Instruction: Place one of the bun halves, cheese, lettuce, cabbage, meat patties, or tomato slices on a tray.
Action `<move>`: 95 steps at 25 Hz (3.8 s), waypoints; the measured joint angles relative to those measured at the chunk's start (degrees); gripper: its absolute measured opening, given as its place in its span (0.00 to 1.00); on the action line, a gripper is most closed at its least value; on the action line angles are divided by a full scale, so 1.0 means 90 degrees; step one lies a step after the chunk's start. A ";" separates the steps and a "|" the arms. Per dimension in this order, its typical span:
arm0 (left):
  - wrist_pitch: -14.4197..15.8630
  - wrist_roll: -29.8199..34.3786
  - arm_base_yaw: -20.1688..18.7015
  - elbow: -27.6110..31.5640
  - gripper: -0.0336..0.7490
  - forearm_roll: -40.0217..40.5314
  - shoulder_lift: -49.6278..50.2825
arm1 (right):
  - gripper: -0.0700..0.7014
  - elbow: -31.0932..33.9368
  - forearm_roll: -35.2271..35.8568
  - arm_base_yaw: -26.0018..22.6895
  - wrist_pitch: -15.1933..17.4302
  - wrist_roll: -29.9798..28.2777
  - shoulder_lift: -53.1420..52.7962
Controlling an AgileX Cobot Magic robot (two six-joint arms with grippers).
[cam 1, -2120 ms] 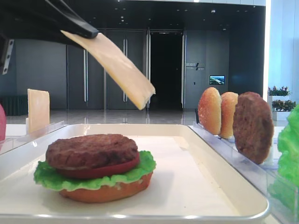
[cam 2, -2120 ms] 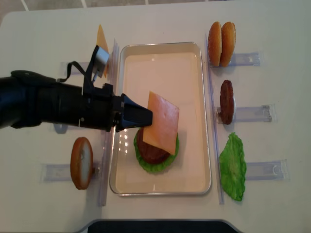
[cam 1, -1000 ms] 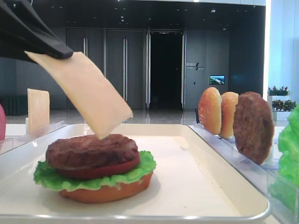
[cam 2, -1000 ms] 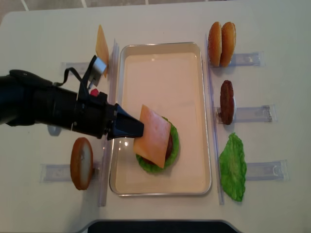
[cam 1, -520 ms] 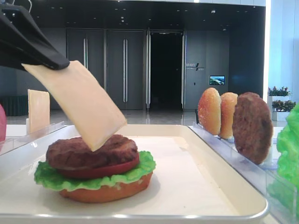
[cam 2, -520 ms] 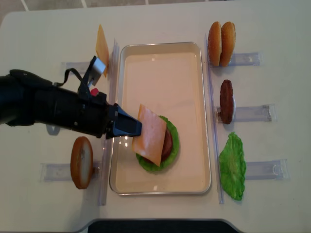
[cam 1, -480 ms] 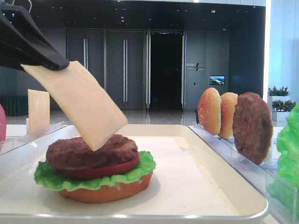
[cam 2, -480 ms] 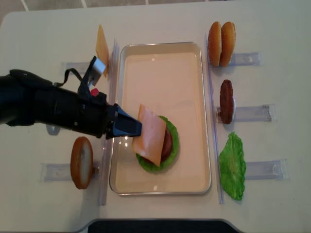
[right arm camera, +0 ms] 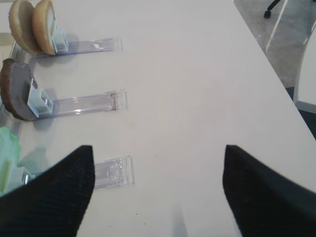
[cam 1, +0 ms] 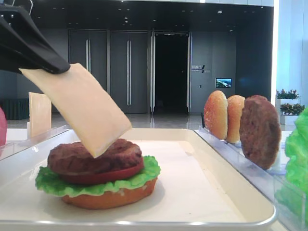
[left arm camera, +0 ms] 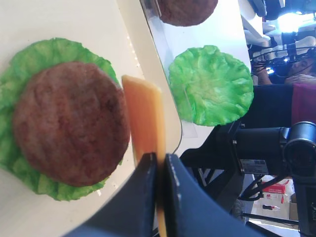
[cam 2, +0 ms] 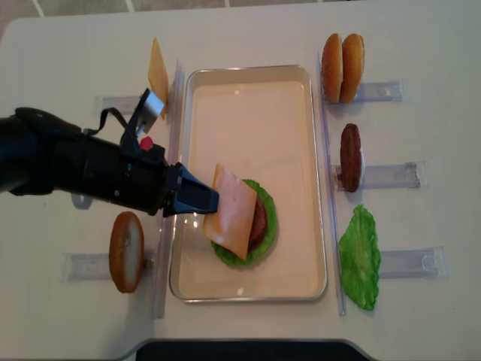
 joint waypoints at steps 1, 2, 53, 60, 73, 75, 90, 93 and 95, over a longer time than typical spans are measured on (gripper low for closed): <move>0.0000 0.0014 0.0000 0.0000 0.06 0.0000 0.0000 | 0.79 0.0000 0.0000 0.0000 0.0000 0.0000 0.0000; 0.0000 0.0031 0.0000 0.0000 0.06 0.0000 0.0000 | 0.79 0.0000 0.0000 0.0000 0.0000 0.0000 0.0000; -0.0257 -0.2510 0.0000 -0.1690 0.93 0.1959 0.0259 | 0.79 0.0000 0.0000 0.0000 0.0000 0.0000 0.0000; 0.0132 -0.4125 0.0000 -0.3113 0.93 0.4295 0.0039 | 0.79 0.0000 0.0000 0.0000 0.0000 0.0000 0.0000; 0.1362 -0.6601 0.0006 -0.4194 0.93 0.8865 -0.0007 | 0.79 0.0000 0.0000 0.0000 0.0000 0.0000 0.0000; 0.1367 -0.6846 0.0012 -0.4194 0.93 0.9355 -0.0007 | 0.79 0.0000 0.0000 0.0000 0.0000 0.0000 0.0000; 0.1374 -0.7119 0.1267 -0.4194 0.88 0.9685 -0.0007 | 0.79 0.0000 0.0000 0.0000 0.0000 0.0000 0.0000; 0.1374 -0.7091 0.1277 -0.4194 0.88 0.9665 -0.0007 | 0.79 0.0000 0.0000 0.0000 0.0000 0.0000 0.0000; 0.1374 -0.7076 0.1277 -0.4131 0.88 0.9616 -0.0072 | 0.79 0.0000 0.0000 0.0000 0.0000 0.0000 0.0000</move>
